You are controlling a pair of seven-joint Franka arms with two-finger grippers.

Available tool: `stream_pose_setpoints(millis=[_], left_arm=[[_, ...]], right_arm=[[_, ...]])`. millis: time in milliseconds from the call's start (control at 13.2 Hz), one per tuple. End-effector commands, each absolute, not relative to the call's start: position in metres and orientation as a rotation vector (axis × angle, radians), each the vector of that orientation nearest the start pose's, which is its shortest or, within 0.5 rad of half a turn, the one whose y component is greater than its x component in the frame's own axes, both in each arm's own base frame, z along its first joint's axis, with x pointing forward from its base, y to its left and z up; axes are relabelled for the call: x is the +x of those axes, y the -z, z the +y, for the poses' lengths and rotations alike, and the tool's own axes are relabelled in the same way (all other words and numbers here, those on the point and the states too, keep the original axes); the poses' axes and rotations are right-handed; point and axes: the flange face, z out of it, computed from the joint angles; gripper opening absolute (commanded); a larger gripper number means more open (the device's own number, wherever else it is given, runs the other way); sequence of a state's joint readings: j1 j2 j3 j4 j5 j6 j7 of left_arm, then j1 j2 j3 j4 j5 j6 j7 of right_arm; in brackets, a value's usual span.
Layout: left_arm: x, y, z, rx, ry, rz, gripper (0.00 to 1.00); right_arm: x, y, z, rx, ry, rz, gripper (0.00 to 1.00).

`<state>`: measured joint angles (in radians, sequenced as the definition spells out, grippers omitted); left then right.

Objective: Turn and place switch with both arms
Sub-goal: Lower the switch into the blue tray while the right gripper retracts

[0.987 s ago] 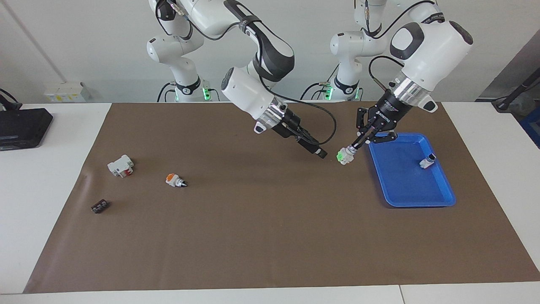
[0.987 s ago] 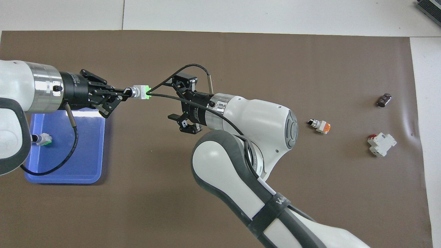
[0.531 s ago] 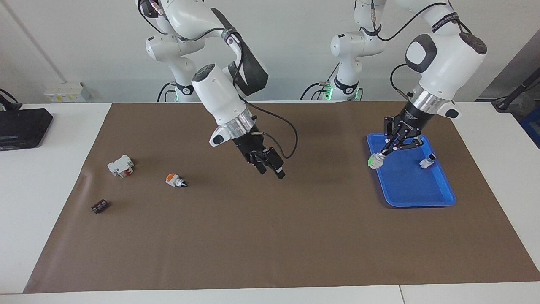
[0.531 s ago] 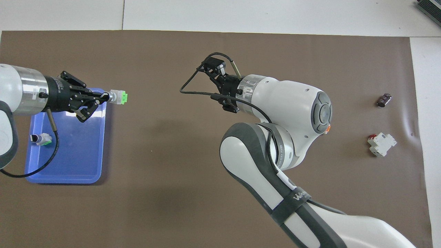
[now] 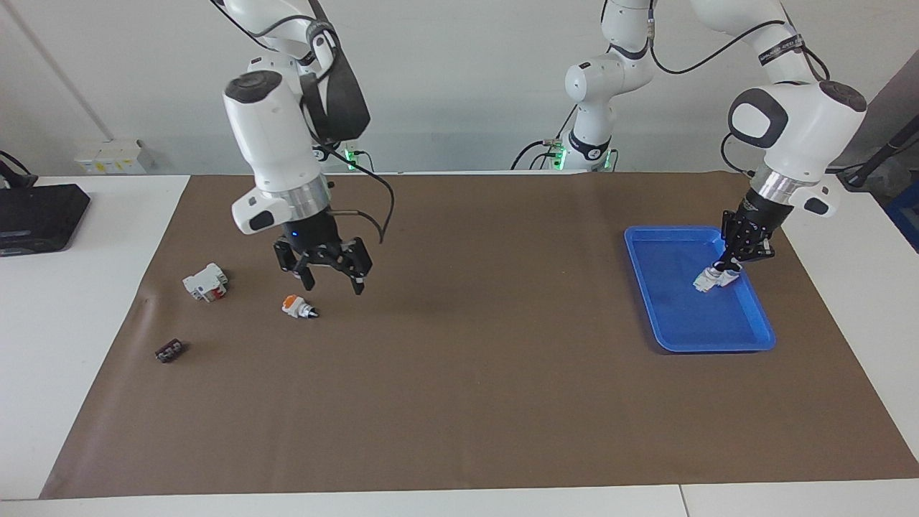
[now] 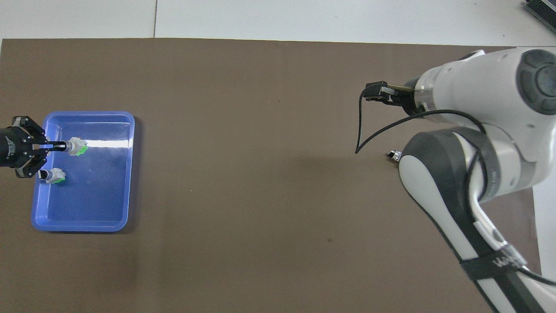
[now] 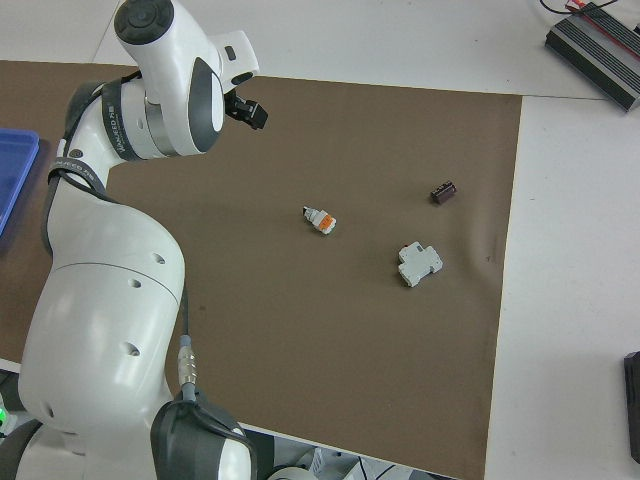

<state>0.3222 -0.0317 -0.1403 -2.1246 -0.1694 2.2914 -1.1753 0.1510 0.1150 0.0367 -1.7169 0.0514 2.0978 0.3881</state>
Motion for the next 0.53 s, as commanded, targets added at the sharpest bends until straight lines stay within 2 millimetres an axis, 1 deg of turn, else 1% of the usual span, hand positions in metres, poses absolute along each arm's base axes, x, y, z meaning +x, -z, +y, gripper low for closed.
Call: stream_pose_setpoints(millis=[0,76,228,304,380,455], left_arm=[[0.545,-0.418,0.102,-2.659,0.27,-1.981,0.0],[0.548,-0.414,0.105,-2.702,0.306,-1.905,0.0],[0.548,-0.409,0.108,-2.758,0.323,-1.762,0.0],[0.546,-0.405,0.107,-2.767,0.33,-1.669,0.0],[0.545,-0.402,0.106,-2.773,0.331,-1.623,0.0],[0.546,-0.397,0.106,-2.779,0.318,-1.605,0.0]], right_arm=[[0.593,-0.586,0.072,-3.048,0.323,0.244,0.99],[0.587,-0.605,0.056,-3.072,0.296,0.256,0.99],[0.575,-0.64,0.031,-3.155,0.236,0.29,1.0],[0.571,-0.654,0.023,-3.159,0.222,0.314,1.0],[0.567,-0.663,0.021,-3.156,0.209,0.324,1.0],[0.563,-0.664,0.022,-3.157,0.162,0.324,1.0]])
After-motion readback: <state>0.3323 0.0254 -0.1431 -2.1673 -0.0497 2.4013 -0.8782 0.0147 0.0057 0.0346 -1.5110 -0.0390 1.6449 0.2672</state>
